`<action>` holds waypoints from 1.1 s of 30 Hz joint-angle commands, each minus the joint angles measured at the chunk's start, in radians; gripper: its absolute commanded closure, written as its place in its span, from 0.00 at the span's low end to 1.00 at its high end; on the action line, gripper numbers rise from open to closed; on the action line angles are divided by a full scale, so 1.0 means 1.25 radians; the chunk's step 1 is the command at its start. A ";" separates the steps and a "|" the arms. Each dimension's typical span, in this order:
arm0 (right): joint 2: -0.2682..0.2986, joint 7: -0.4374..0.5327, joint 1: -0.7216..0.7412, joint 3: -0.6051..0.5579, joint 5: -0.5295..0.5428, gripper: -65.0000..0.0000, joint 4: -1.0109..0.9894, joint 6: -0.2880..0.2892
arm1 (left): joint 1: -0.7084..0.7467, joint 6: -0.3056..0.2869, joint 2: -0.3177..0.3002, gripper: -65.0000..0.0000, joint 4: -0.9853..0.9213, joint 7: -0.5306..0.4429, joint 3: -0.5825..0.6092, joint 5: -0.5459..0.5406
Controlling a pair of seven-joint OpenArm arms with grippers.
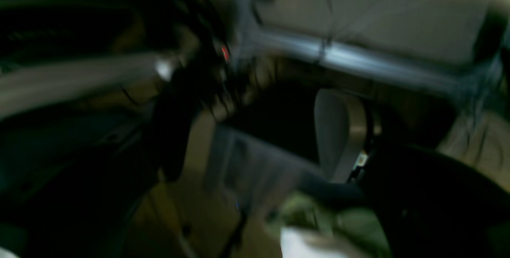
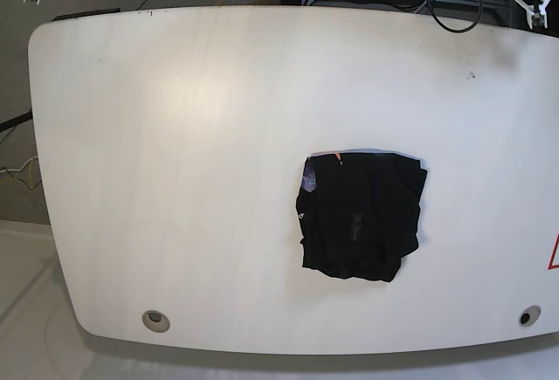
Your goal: Fold the T-shirt properly
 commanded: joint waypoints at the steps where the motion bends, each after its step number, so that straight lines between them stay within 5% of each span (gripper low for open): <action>1: 0.021 0.048 0.009 0.043 -0.038 0.96 -0.060 0.002 | 0.008 0.005 -0.010 0.32 -0.061 -0.046 -0.003 0.033; 13: 0.060 0.191 0.016 0.087 -0.123 0.96 -0.372 -0.006 | -0.018 0.005 -0.009 0.32 -0.373 -0.236 0.014 0.198; 21: 0.116 0.303 0.044 0.050 -0.184 0.96 -0.664 -0.086 | -0.088 0.024 -0.040 0.32 -0.623 -0.340 0.051 0.333; 27: 0.154 0.391 0.092 -0.035 -0.265 0.96 -0.926 -0.172 | -0.162 0.171 -0.091 0.32 -0.910 -0.431 0.118 0.385; 33: 0.130 0.444 0.141 -0.103 -0.320 0.96 -1.026 -0.238 | -0.228 0.326 -0.134 0.32 -1.131 -0.494 0.206 0.401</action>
